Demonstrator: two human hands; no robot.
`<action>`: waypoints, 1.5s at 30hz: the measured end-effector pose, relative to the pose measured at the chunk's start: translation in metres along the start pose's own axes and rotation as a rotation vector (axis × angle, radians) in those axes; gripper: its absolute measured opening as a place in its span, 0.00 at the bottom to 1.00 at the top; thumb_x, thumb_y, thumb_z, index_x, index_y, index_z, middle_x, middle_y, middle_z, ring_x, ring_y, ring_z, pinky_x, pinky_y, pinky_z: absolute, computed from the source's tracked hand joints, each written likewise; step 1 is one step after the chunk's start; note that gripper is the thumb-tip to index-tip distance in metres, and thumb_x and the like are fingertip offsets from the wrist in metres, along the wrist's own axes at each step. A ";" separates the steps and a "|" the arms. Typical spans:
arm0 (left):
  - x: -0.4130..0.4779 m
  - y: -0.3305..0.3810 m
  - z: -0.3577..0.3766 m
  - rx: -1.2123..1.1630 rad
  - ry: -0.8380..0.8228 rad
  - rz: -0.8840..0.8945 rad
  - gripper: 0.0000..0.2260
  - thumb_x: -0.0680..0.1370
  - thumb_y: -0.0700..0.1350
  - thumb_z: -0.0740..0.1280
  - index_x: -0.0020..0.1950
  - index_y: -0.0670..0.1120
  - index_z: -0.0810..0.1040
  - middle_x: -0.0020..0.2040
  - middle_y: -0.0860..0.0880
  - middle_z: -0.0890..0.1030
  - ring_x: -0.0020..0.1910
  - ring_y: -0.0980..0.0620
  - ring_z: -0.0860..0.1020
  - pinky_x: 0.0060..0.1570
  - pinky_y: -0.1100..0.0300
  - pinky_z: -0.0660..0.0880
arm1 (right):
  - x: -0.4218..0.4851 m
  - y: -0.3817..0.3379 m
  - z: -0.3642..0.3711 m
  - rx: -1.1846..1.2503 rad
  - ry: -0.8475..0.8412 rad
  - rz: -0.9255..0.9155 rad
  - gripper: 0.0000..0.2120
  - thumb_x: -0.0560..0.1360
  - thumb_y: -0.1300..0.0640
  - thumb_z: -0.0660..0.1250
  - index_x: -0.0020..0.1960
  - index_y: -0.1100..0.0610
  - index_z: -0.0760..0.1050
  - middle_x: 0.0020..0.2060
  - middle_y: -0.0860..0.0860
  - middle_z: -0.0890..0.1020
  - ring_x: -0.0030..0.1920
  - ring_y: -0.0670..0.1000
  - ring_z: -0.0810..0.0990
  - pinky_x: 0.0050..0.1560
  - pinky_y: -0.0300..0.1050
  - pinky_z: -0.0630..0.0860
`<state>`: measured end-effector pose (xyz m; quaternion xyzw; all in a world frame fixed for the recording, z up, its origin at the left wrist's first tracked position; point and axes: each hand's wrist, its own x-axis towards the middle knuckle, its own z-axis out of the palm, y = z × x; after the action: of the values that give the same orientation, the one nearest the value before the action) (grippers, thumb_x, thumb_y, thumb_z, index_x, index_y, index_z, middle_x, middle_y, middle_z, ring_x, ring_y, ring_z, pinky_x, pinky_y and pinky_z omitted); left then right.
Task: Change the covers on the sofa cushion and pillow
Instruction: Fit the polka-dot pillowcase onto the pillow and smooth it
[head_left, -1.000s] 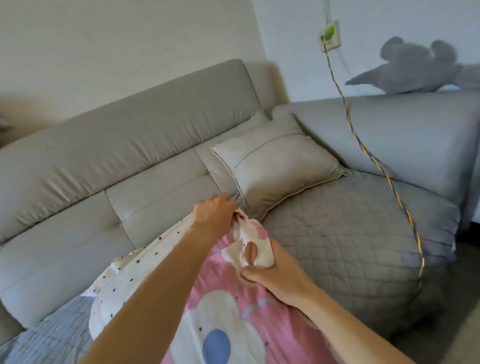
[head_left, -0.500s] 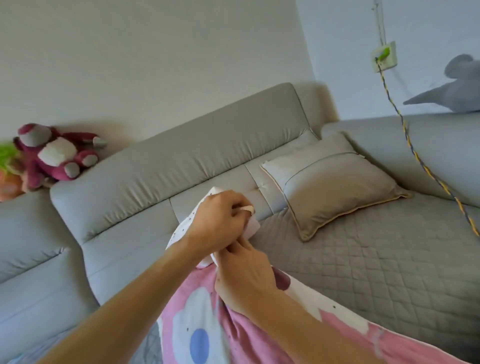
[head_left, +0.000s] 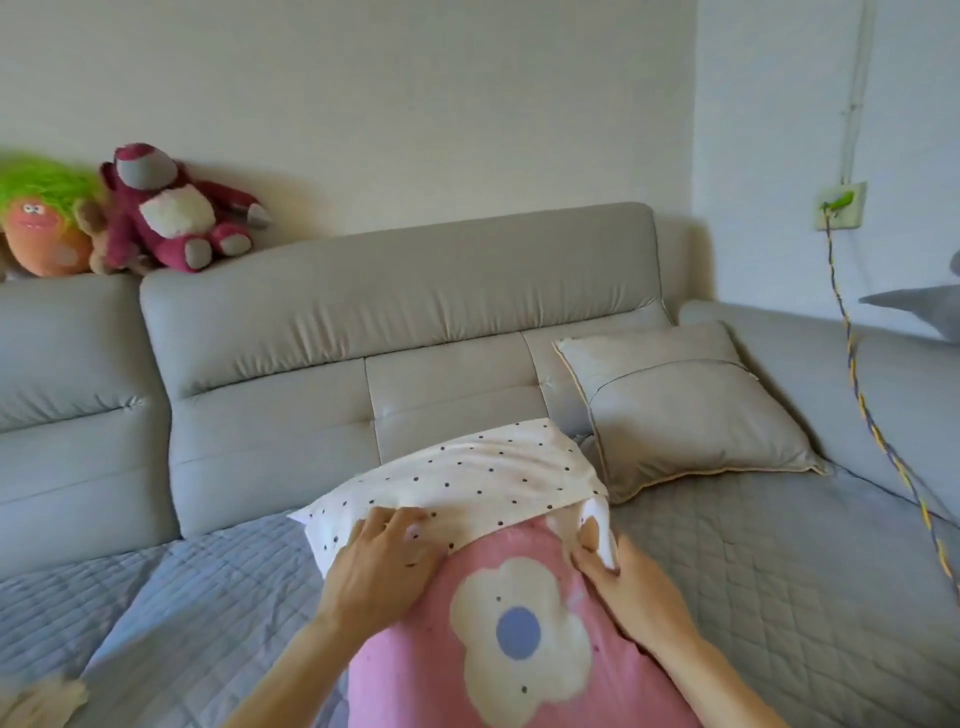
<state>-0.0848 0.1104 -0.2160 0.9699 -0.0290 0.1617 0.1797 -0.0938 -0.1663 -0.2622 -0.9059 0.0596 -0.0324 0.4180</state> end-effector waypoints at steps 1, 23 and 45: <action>-0.006 -0.005 0.009 -0.036 0.020 -0.039 0.20 0.75 0.65 0.63 0.65 0.62 0.73 0.63 0.59 0.72 0.63 0.53 0.72 0.56 0.55 0.74 | -0.005 0.004 -0.003 0.001 -0.002 0.016 0.26 0.75 0.28 0.54 0.58 0.49 0.71 0.44 0.44 0.80 0.44 0.47 0.79 0.43 0.45 0.73; -0.081 -0.094 0.053 -0.912 0.083 -0.588 0.05 0.78 0.49 0.69 0.46 0.51 0.83 0.34 0.53 0.81 0.32 0.59 0.77 0.39 0.63 0.74 | -0.106 -0.126 0.156 -0.881 -0.037 -0.446 0.42 0.70 0.32 0.61 0.76 0.53 0.56 0.77 0.66 0.51 0.76 0.71 0.43 0.60 0.84 0.40; -0.118 -0.031 -0.003 -0.683 0.029 -0.307 0.08 0.66 0.45 0.63 0.43 0.48 0.70 0.36 0.50 0.79 0.36 0.50 0.76 0.37 0.55 0.74 | -0.047 -0.092 0.145 -0.443 0.041 -0.850 0.15 0.69 0.52 0.60 0.50 0.56 0.79 0.49 0.51 0.81 0.50 0.56 0.77 0.55 0.50 0.70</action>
<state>-0.1939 0.1400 -0.2625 0.8448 0.0669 0.1275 0.5153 -0.1171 0.0086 -0.2868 -0.9164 -0.3026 -0.2048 0.1635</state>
